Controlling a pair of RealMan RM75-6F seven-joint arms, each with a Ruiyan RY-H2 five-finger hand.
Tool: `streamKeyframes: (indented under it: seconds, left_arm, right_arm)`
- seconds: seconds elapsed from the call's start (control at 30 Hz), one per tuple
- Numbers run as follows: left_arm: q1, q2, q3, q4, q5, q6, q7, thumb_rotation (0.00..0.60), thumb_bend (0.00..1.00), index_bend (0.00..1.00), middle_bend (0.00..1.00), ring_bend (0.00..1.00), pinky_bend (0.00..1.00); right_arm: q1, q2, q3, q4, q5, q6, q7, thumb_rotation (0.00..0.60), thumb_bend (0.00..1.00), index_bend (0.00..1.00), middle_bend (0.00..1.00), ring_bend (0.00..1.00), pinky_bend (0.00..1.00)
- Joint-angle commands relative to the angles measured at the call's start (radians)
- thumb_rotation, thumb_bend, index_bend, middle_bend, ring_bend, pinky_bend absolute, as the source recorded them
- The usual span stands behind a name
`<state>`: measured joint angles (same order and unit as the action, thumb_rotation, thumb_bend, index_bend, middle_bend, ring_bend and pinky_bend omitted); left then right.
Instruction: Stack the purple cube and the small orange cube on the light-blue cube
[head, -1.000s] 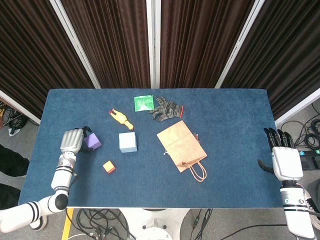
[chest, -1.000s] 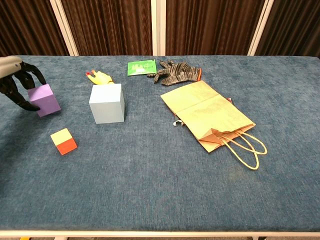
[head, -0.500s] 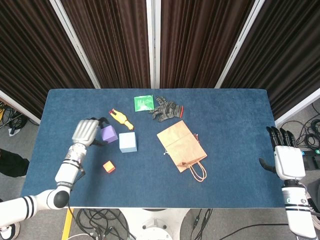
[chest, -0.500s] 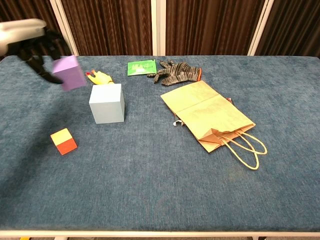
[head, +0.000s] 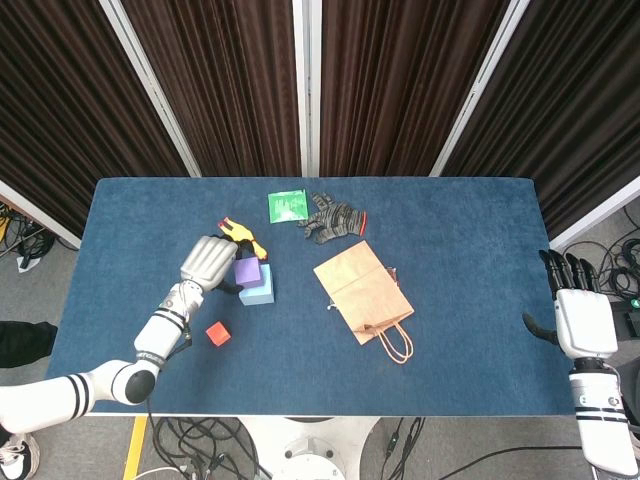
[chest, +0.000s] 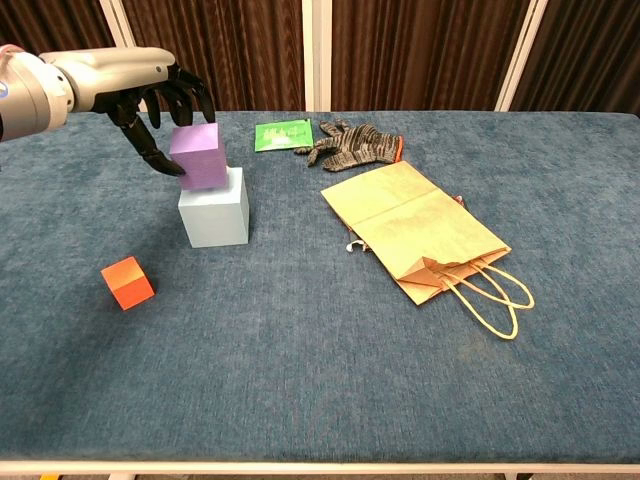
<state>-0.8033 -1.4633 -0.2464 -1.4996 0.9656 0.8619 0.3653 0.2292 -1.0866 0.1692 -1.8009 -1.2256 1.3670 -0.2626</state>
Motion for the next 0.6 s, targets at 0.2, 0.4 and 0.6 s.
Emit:
streamKeyframes:
  seconds: [0.2, 0.4, 0.6]
  left_arm:
    - [-0.012, 0.005, 0.006, -0.005, -0.012, 0.009, -0.013, 0.600, 0.26, 0.40, 0.65, 0.37, 0.40]
    - [-0.022, -0.004, 0.021, -0.019, -0.018, 0.012, -0.006, 0.600, 0.26, 0.40, 0.65, 0.37, 0.40]
    - [-0.038, -0.033, 0.036, 0.011, -0.018, 0.009, 0.001, 0.600, 0.25, 0.40, 0.65, 0.37, 0.39]
  right_arm:
    - [0.006, -0.007, -0.001, -0.004, 0.008, -0.010, -0.013, 0.600, 0.14, 0.00, 0.06, 0.00, 0.00]
    - [0.004, -0.007, -0.004, -0.005, -0.001, -0.003, -0.010, 0.600, 0.14, 0.00, 0.06, 0.00, 0.00]
    - [0.001, -0.001, -0.003, -0.002, 0.002, -0.003, 0.000, 0.600, 0.14, 0.00, 0.06, 0.00, 0.00]
